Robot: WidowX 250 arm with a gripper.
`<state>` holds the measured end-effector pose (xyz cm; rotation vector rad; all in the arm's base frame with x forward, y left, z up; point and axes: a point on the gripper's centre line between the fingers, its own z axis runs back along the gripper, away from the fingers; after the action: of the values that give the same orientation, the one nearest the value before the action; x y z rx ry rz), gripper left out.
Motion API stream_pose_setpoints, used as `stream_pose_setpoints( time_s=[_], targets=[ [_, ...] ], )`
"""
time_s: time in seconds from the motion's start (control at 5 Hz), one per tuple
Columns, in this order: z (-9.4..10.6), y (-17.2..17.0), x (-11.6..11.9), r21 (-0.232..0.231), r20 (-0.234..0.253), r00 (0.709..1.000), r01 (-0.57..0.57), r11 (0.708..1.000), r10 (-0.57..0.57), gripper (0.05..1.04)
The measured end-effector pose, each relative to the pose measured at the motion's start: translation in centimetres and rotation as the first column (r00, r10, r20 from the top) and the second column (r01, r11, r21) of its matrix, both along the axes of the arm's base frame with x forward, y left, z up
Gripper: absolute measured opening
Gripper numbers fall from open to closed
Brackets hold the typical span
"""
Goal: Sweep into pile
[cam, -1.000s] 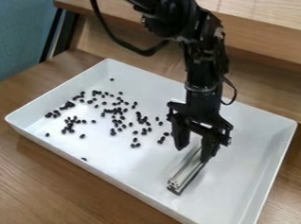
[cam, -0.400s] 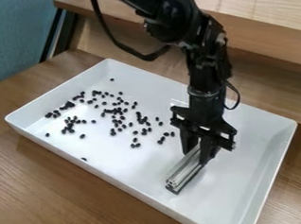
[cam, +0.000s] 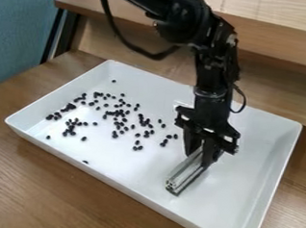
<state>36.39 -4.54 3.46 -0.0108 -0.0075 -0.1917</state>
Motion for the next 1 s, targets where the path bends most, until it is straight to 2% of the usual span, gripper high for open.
stream_pose_setpoints(
  time_s=[0.2, 0.4, 0.6, 1.0],
  targets=[
    [0.0, 0.9, 0.4, 0.051, -0.015, 0.999, 0.034, 0.998, -0.033, 0.378],
    [0.2, 2.7, 1.1, 0.082, -0.009, 1.0, 0.027, 0.996, -0.026, 0.377],
    [0.2, 5.9, 1.3, 0.083, -0.008, 1.0, -0.025, 0.996, 0.026, 0.377],
    [0.3, 10.6, 0.9, 0.054, -0.007, 0.996, -0.093, 0.994, 0.093, 0.377]
  ],
)
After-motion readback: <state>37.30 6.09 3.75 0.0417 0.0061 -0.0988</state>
